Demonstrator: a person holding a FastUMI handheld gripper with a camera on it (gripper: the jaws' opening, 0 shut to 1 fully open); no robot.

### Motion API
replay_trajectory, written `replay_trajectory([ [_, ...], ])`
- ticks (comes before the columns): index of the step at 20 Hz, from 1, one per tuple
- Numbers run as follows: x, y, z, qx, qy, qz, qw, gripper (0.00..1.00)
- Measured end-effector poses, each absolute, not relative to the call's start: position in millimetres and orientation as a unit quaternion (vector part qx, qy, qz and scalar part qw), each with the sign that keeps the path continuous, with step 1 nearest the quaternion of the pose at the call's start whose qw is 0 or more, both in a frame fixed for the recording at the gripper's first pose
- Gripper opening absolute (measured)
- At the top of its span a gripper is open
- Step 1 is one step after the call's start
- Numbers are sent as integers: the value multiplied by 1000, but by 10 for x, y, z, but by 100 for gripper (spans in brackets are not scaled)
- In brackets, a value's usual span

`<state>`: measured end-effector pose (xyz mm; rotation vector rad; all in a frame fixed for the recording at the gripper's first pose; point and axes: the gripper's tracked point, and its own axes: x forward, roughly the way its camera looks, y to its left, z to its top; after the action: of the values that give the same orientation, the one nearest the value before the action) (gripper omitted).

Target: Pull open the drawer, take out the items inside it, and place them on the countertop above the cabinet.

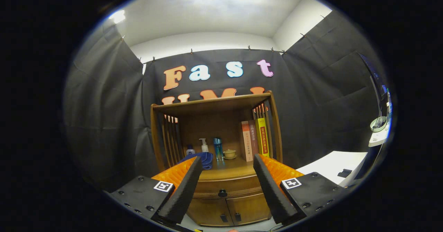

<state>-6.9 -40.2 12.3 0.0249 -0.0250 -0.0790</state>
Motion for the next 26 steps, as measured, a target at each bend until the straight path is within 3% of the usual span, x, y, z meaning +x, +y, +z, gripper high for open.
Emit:
replay_trajectory([
  [26, -49, -354, 18, 15, -6, -42, 999, 98],
])
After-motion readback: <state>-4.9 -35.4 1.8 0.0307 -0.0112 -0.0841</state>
